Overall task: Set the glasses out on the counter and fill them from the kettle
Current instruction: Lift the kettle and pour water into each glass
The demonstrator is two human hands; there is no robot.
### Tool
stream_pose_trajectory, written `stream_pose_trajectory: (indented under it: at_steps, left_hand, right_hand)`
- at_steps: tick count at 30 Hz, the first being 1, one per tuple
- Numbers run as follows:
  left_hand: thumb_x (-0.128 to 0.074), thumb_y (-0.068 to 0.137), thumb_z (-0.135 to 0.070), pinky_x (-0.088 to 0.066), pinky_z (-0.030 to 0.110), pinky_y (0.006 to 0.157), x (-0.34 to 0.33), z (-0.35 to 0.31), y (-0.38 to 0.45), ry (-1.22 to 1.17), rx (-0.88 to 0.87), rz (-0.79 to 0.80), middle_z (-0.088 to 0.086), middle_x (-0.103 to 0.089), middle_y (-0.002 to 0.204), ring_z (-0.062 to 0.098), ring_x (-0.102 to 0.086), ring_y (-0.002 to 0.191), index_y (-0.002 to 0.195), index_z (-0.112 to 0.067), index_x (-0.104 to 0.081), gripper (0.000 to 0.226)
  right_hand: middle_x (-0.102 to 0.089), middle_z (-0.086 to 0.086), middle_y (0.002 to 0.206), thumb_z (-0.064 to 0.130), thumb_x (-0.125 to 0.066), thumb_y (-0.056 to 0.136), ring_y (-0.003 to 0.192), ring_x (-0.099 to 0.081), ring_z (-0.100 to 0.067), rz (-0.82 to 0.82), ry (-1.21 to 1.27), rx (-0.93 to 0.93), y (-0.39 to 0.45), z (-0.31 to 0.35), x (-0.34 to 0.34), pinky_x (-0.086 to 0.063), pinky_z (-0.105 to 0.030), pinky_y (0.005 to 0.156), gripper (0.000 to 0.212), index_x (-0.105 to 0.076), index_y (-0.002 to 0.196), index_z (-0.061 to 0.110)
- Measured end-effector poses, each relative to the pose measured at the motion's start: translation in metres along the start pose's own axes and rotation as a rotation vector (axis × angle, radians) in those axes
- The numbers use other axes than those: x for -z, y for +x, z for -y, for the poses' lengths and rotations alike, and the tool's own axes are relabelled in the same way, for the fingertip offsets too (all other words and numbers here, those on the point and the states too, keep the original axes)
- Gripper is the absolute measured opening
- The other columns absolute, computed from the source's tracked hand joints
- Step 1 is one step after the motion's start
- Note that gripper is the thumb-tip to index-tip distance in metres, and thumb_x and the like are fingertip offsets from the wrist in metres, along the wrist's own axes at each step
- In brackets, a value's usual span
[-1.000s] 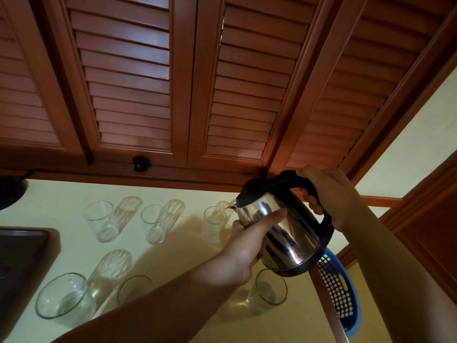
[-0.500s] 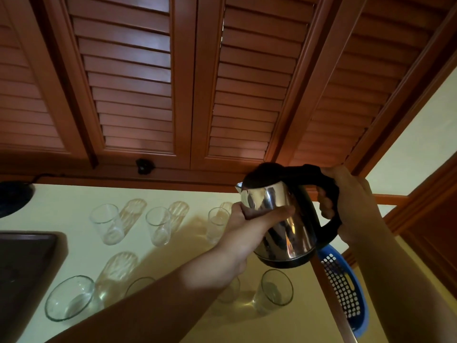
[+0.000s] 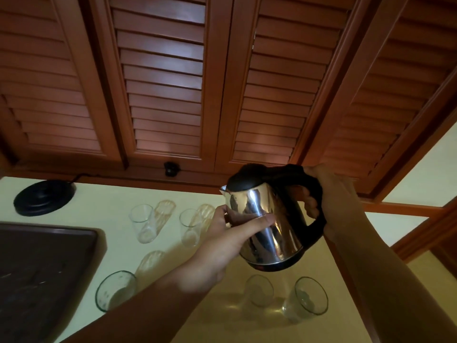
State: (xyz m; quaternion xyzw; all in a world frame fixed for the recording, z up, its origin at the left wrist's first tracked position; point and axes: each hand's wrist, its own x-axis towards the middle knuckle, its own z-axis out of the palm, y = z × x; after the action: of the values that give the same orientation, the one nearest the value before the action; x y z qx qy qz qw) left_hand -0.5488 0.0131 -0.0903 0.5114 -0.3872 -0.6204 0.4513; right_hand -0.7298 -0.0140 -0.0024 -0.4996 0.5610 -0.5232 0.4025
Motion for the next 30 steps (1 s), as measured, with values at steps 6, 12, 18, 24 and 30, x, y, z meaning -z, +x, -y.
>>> stream_pose_trajectory:
  at_steps: [6,12,18,24,30]
  left_hand:
    - [-0.096,0.064,-0.039,-0.067,0.045,0.089,0.023,0.005,-0.002,-0.069,0.045,0.002,-0.002,-0.085,0.108,0.009,-0.082,0.093,0.126,-0.009,-0.061,0.078]
    - [-0.095,0.063,-0.042,-0.068,0.045,0.085,0.031,0.011,0.001,-0.115,0.09,0.023,-0.003,-0.083,0.108,0.011,-0.083,0.092,0.125,-0.015,-0.062,0.075]
    - [-0.096,0.073,-0.036,-0.068,0.049,0.087,0.032,0.014,0.003,-0.18,0.134,0.01,-0.001,-0.081,0.106,0.008,-0.081,0.086,0.125,-0.012,-0.062,0.068]
    - [-0.093,0.051,-0.047,-0.067,0.048,0.082,0.035,0.016,0.004,-0.2,0.15,0.028,0.004,-0.082,0.111,0.014,-0.08,0.093,0.121,-0.016,-0.062,0.082]
    - [-0.099,0.058,-0.043,-0.064,0.044,0.081,0.038,0.018,0.004,-0.23,0.164,0.058,0.006,-0.08,0.12,0.02,-0.078,0.107,0.126,-0.017,-0.061,0.082]
  right_hand:
    - [-0.048,0.002,0.045,0.03,-0.058,0.098,0.037,-0.037,-0.01,0.034,-0.075,-0.02,0.001,0.003,-0.028,-0.034,-0.021,0.042,0.043,-0.061,0.06,0.012]
    - [-0.045,0.0,0.041,0.035,-0.06,0.097,0.035,-0.036,-0.013,0.051,-0.188,-0.007,0.005,0.006,-0.045,-0.035,-0.022,0.043,0.051,-0.059,0.05,0.014]
    - [-0.047,0.0,0.042,0.037,-0.061,0.095,0.035,-0.038,-0.009,0.078,-0.257,-0.012,0.008,0.01,-0.052,-0.036,-0.019,0.043,0.048,-0.061,0.055,0.011]
    - [-0.046,-0.001,0.042,0.038,-0.062,0.094,0.034,-0.037,-0.009,0.074,-0.283,-0.009,0.011,0.009,-0.058,-0.035,-0.02,0.042,0.048,-0.06,0.055,0.009]
    - [-0.047,-0.003,0.045,0.036,-0.062,0.094,0.034,-0.038,-0.009,0.089,-0.298,-0.007,0.012,0.009,-0.062,-0.034,-0.019,0.04,0.045,-0.062,0.059,0.007]
